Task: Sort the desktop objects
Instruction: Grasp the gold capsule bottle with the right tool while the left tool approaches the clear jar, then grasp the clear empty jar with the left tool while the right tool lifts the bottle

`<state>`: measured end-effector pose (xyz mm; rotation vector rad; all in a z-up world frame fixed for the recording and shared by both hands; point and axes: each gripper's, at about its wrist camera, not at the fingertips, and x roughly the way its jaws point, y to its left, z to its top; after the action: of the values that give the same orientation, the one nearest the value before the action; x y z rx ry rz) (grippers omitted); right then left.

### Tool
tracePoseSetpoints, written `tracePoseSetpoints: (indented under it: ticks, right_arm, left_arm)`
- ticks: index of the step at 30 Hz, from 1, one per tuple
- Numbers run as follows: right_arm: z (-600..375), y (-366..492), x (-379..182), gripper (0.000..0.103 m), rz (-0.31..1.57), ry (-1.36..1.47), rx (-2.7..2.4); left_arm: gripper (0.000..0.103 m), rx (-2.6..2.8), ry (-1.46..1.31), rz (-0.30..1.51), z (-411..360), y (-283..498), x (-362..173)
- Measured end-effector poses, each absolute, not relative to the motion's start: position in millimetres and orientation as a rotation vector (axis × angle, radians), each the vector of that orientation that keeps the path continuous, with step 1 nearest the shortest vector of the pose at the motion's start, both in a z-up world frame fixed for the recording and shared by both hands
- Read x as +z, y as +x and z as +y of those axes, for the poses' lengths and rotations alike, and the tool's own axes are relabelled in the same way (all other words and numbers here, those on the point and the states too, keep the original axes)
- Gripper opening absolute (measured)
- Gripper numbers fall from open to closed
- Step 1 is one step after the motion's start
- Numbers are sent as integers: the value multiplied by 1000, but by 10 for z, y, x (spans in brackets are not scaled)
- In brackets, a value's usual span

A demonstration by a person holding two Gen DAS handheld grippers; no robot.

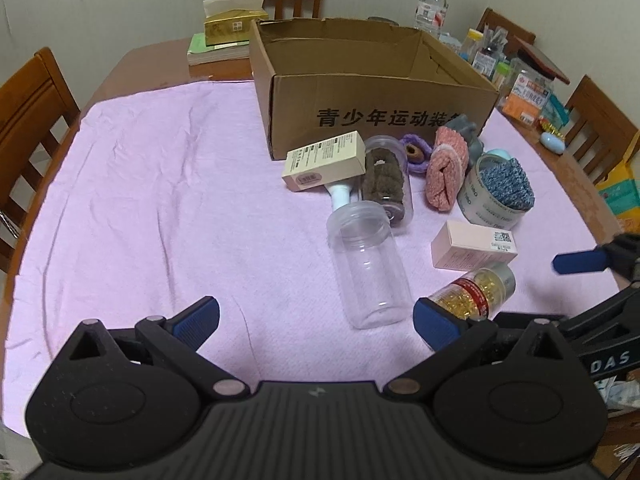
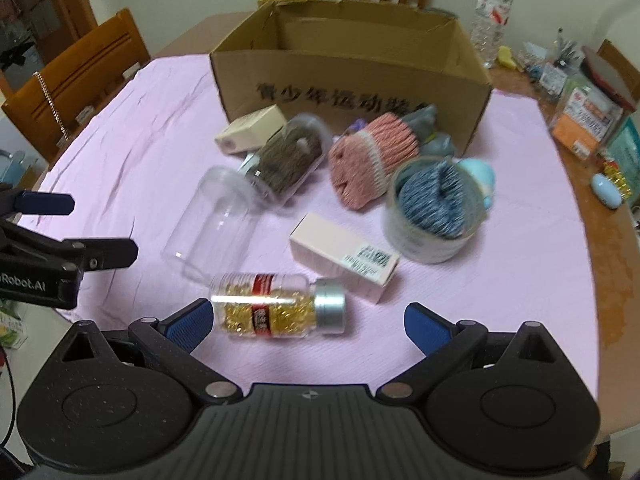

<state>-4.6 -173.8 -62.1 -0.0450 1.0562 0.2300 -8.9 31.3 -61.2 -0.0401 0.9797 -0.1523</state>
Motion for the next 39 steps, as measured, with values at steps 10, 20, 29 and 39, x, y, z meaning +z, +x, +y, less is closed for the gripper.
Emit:
tracePoseSetpoints:
  ticks: [10, 20, 29, 39]
  right_arm:
    - [-1608, 61, -844, 103, 1106, -49, 257]
    - [-1455, 205, -1023, 103, 1130, -111, 254]
    - [-1422, 215, -1025, 97, 1114, -143, 285]
    - [-1543, 165, -892, 97, 1100, -167, 305]
  left_arm:
    - [103, -127, -62, 1003, 432, -82, -708]
    - [102, -96, -75, 1012, 519, -45, -755]
    - [102, -103, -65, 1020, 465, 48, -789]
    - [102, -160, -40, 1013, 198, 218, -772]
